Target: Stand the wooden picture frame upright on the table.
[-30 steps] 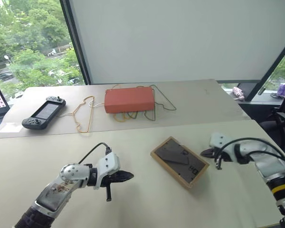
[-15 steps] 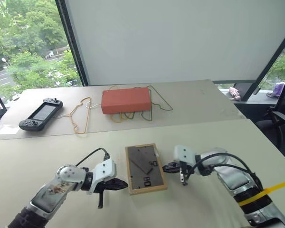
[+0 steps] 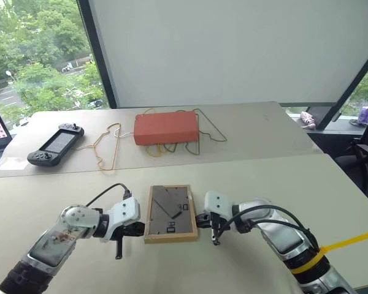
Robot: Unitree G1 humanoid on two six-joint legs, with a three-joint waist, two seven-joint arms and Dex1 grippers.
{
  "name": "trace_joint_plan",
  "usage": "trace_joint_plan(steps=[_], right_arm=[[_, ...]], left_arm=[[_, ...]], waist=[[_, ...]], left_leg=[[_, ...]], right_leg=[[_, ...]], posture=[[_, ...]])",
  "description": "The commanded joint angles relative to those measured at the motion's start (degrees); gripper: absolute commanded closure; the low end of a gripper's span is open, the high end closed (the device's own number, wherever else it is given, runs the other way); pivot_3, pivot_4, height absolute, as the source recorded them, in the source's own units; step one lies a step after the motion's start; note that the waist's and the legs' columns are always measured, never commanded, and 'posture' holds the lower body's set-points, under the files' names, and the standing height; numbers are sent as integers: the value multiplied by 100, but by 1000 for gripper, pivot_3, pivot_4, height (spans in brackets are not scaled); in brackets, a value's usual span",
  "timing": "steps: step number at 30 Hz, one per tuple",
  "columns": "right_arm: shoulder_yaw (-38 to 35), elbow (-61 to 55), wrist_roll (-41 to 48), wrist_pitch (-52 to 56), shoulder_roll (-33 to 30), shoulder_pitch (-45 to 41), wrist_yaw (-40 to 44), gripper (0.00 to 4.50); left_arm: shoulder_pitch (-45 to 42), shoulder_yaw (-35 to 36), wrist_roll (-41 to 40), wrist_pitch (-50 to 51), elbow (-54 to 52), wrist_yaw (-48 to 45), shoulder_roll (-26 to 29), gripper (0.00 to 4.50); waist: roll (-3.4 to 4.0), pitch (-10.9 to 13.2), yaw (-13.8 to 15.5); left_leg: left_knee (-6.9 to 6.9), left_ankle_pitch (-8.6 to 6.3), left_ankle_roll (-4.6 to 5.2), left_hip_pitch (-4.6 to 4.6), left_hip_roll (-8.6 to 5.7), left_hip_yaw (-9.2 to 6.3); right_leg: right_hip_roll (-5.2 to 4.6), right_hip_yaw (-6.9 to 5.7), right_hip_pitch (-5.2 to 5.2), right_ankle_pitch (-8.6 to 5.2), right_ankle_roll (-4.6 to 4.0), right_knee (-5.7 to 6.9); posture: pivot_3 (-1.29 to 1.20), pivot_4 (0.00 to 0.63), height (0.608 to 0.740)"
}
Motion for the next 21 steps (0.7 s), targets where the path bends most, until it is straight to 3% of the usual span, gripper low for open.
trace_joint_plan(steps=[1, 7, 16, 21], right_arm=[[-85, 80, -24, 32, -216, 205, -87, 4500], [-120, 227, -57, 34, -428, 281, -190, 4500], [-66, -170, 64, 2, -734, 446, -66, 4500], [32, -592, 220, 529, -533, 234, -133, 4500]], left_arm=[[17, 400, -17, -596, -81, -411, 418, 4449], [398, 360, -119, -640, -122, -872, 793, 4449], [564, -82, 413, -566, -304, -508, 562, 4449], [323, -274, 494, -528, -310, -397, 207, 4449]], waist=[[0, 0, 16], [4, 1, 85], [3, 1, 163], [7, -1, 179]], left_leg=[[0, 0, 0, 0, 0, 0], [0, 0, 0, 2, -5, 0], [14, 0, 1, 3, -14, -6], [14, 0, 1, 3, -19, -7]], right_leg=[[0, -1, 0, 0, 0, -2], [-5, -2, 7, 0, 0, -6], [-9, -9, 22, 0, 1, -6], [-13, -10, 25, 0, 1, -6]], posture=[[0, 150, 740], [0, 150, 740], [0, 150, 740], [0, 150, 740]])
